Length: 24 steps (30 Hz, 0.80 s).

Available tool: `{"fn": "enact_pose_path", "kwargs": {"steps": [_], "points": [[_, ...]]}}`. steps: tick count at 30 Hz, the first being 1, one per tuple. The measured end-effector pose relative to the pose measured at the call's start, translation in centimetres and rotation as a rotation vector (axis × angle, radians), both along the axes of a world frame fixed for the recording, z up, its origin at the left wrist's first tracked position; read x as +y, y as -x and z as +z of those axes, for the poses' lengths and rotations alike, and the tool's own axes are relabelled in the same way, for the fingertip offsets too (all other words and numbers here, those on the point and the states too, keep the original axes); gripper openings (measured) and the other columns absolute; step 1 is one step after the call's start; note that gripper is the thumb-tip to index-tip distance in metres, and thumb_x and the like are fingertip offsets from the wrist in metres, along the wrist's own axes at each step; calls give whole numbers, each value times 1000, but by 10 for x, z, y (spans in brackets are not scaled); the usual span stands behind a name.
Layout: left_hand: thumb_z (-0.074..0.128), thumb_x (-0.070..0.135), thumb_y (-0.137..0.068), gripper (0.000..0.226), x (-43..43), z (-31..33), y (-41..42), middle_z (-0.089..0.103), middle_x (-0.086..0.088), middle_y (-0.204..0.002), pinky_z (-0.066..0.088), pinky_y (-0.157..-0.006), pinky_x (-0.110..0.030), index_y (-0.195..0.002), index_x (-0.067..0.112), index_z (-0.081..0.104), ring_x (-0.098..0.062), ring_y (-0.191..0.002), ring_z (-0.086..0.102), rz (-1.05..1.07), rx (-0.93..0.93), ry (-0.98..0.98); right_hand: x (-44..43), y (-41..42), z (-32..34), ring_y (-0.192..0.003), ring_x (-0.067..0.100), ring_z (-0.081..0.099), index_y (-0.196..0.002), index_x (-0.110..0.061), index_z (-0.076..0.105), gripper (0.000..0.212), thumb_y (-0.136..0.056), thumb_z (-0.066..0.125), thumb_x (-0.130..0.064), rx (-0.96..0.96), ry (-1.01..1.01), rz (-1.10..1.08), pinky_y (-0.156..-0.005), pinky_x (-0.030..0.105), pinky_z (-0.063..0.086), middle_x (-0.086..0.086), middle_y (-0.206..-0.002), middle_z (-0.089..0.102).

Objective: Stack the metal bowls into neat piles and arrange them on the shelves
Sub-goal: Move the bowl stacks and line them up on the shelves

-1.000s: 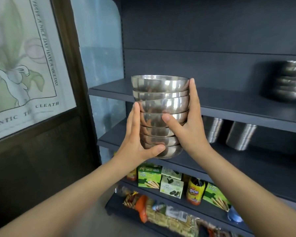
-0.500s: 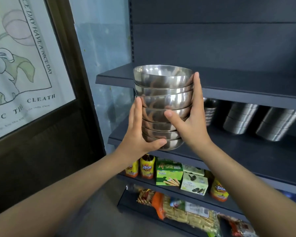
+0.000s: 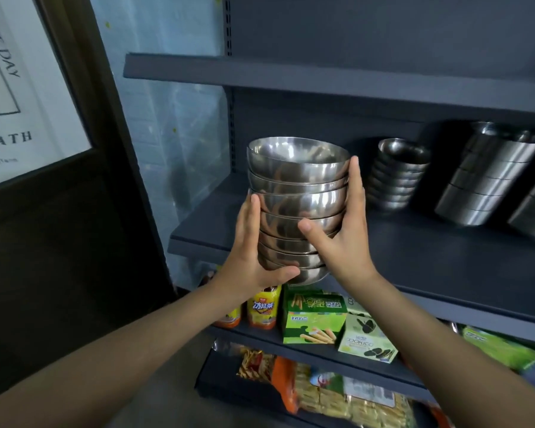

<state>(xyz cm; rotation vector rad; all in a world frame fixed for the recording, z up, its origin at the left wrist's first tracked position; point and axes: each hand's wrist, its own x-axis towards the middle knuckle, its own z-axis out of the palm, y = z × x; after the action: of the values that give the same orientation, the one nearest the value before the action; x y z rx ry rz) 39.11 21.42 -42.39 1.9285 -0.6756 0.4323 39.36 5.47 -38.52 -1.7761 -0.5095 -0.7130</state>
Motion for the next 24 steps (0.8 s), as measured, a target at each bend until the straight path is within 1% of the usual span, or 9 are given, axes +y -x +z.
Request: {"fn": "enact_pose_path", "kwargs": {"steps": [2,4,6,8,13,15,19,22,24], "points": [[60,75,-60,106,-5,-15,-24,-12,-6,-155,11,-117,-27,-122,70,-25,-17,-146,-4,-25,15,-4,-6,-19,-16,-143,8,21,-137,-54,4,93,-67,60,-75,8,-14,-8,-117,39,26,-20,-146,18],[66,66,-61,109,-13,-26,-48,-12,1,-154,6,-111,-7,-124,68,-23,-4,-143,-5,-39,-5,-26,-14,-39,-28,-143,6,20,-138,-53,3,94,-67,59,-76,5,-18,-28,-117,39,26,-22,-146,17],[67,60,-63,110,-21,-34,-74,-11,10,-150,5,-105,1,-126,66,-22,11,-138,-6,-51,-44,-43,-23,-60,-35,-143,6,19,-138,-53,3,93,-67,59,-76,-10,-19,-49,-117,42,25,-23,-145,17],[67,56,-64,110,-27,-39,-100,-12,21,-145,5,-102,4,-125,65,-24,21,-132,-7,-67,-64,-52,-32,-82,-40,-144,6,19,-138,-54,3,93,-67,60,-75,-27,-24,-62,-117,44,25,-22,-146,18],[65,56,-62,106,-48,-39,-161,-12,35,-136,4,-97,8,-122,62,-22,31,-124,-8,-126,-85,-75,-54,-139,-48,-142,4,22,-144,-46,3,101,-67,66,-65,-53,-43,-104,-116,44,27,-18,-149,21],[64,57,-62,104,-55,-41,-184,-10,35,-136,5,-96,9,-123,61,-20,32,-122,-8,-127,-107,-73,-62,-162,-52,-142,5,25,-147,-44,3,106,-66,67,-67,-55,-41,-115,-115,44,30,-12,-152,22],[72,54,-62,110,-65,-55,-231,-2,21,-147,6,-97,9,-121,70,-19,29,-125,-5,-118,-136,-82,-74,-204,-66,-141,4,26,-144,-52,1,106,-62,64,-75,-56,-46,-106,-115,44,30,-12,-154,22],[73,42,-65,109,-72,-64,-256,2,33,-139,10,-94,10,-124,64,-16,33,-121,1,-123,-169,-45,-82,-229,-73,-140,5,29,-143,-55,2,107,-60,64,-78,-50,-20,-82,-114,43,31,-10,-152,27],[73,48,-63,109,-78,-67,-271,4,36,-136,12,-92,10,-125,65,-15,34,-120,4,-130,-182,-32,-88,-243,-75,-140,5,29,-145,-51,3,108,-60,64,-77,-68,-20,-93,-115,42,30,-9,-151,29]]}}
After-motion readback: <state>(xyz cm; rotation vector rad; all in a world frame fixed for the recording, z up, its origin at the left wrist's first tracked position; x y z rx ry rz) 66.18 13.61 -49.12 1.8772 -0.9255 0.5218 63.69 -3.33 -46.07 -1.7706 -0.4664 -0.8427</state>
